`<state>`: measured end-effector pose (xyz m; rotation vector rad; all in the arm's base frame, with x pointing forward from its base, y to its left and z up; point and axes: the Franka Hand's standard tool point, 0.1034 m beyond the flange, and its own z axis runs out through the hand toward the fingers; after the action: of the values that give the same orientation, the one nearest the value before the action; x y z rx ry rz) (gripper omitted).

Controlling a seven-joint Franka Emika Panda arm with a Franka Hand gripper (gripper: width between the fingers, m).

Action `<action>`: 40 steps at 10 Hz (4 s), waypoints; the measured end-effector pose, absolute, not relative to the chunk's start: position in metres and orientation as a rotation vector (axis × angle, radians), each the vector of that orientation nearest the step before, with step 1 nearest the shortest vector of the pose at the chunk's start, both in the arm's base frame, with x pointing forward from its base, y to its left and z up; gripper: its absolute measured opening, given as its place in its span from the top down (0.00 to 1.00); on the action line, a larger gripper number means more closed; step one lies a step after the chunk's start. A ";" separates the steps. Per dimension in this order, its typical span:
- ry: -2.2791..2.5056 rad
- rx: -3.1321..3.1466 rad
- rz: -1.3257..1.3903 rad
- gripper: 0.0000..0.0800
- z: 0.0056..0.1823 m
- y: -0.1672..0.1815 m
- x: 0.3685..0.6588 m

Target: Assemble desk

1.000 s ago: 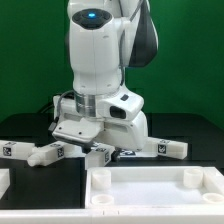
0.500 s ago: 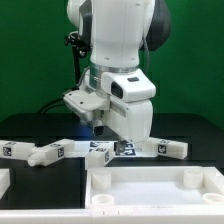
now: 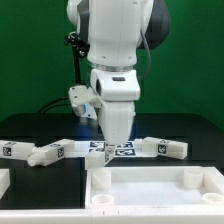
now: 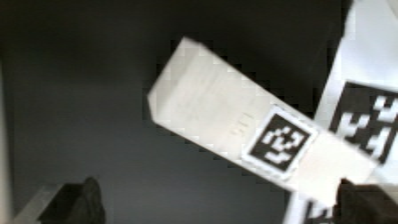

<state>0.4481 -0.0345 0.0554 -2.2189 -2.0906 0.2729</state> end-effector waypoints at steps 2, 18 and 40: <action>-1.777 -2.491 0.325 0.19 0.057 -0.032 0.449; 0.653 -2.859 0.572 0.19 0.030 -0.046 0.453; 0.576 -2.317 1.430 0.48 0.010 -0.059 0.436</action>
Offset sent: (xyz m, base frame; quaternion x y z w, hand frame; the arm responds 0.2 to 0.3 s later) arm 0.0000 0.0000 0.0000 0.0000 0.0000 0.1938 0.9810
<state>0.4362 -0.0589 0.0101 -2.3174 0.5763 1.4296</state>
